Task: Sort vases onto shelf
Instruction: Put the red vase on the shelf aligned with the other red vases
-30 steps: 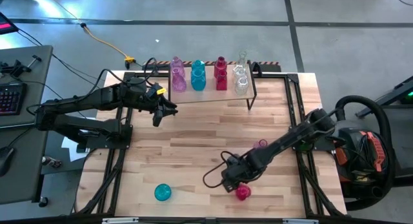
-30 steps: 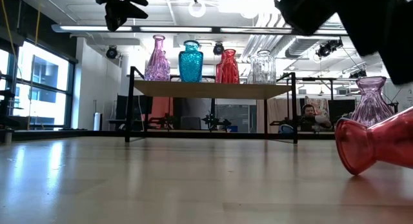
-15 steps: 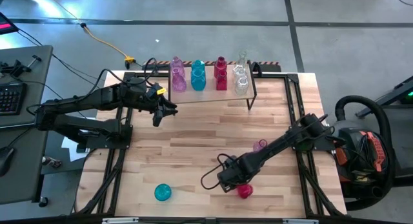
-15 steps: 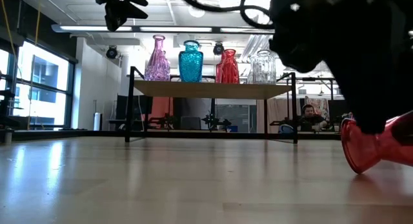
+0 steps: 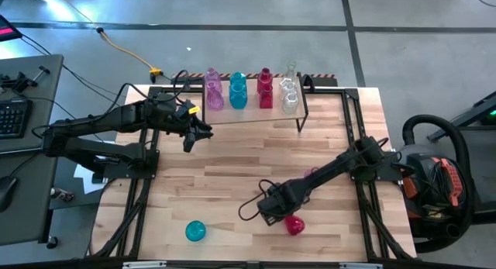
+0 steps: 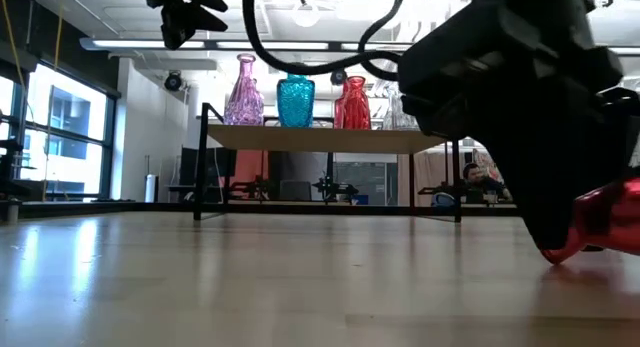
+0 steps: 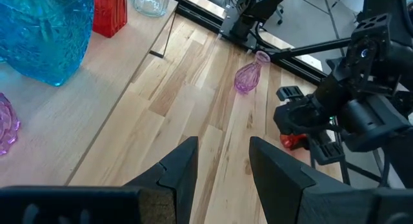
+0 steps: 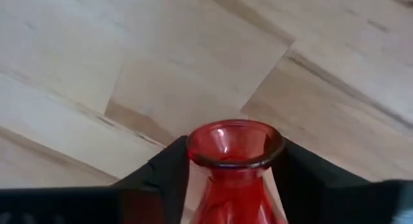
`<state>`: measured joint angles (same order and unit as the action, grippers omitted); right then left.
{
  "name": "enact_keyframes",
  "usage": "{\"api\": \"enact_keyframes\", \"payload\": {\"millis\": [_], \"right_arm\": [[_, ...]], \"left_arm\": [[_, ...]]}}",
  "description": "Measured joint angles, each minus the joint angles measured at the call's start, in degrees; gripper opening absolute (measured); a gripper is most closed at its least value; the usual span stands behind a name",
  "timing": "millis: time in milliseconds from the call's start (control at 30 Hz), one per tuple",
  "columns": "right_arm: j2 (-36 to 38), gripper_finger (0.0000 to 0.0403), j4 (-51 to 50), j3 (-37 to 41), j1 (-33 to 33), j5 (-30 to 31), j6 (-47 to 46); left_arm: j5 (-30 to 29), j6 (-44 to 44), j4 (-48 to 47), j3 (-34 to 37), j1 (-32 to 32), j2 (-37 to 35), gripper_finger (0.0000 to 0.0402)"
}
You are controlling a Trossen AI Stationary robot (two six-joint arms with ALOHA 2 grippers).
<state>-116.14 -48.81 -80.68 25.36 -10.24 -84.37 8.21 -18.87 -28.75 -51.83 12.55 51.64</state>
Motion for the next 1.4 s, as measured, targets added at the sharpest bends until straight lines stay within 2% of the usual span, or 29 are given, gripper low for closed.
{"api": "enact_keyframes", "payload": {"millis": [133,200,700,933,1167,1400], "right_arm": [[0.1,0.0117,-1.2,0.0,-0.7,-0.3,0.1],[0.2,0.0104,-1.5,-0.1,-0.7,-0.3,0.0],[0.2,0.0097,-1.8,-0.3,-1.1,-0.6,-0.4],[0.2,0.0097,-3.0,-4.1,-2.0,4.1,1.0],[0.2,0.0096,-12.6,-8.3,-3.5,7.3,5.0],[4.6,0.0096,-14.0,-11.5,-6.4,18.9,8.6]], "left_arm": [[0.0,0.0,0.0,0.0,0.0,0.0,0.0131],[0.0,0.1,-0.1,0.0,0.0,0.0,0.0131],[0.0,1.1,-0.2,0.0,0.0,0.0,0.0131],[0.0,1.0,-0.2,0.0,0.0,0.0,0.0131],[0.0,0.9,-0.2,0.0,0.0,0.0,0.0131],[0.3,-0.5,-0.2,0.0,0.0,0.0,0.0131]]}}
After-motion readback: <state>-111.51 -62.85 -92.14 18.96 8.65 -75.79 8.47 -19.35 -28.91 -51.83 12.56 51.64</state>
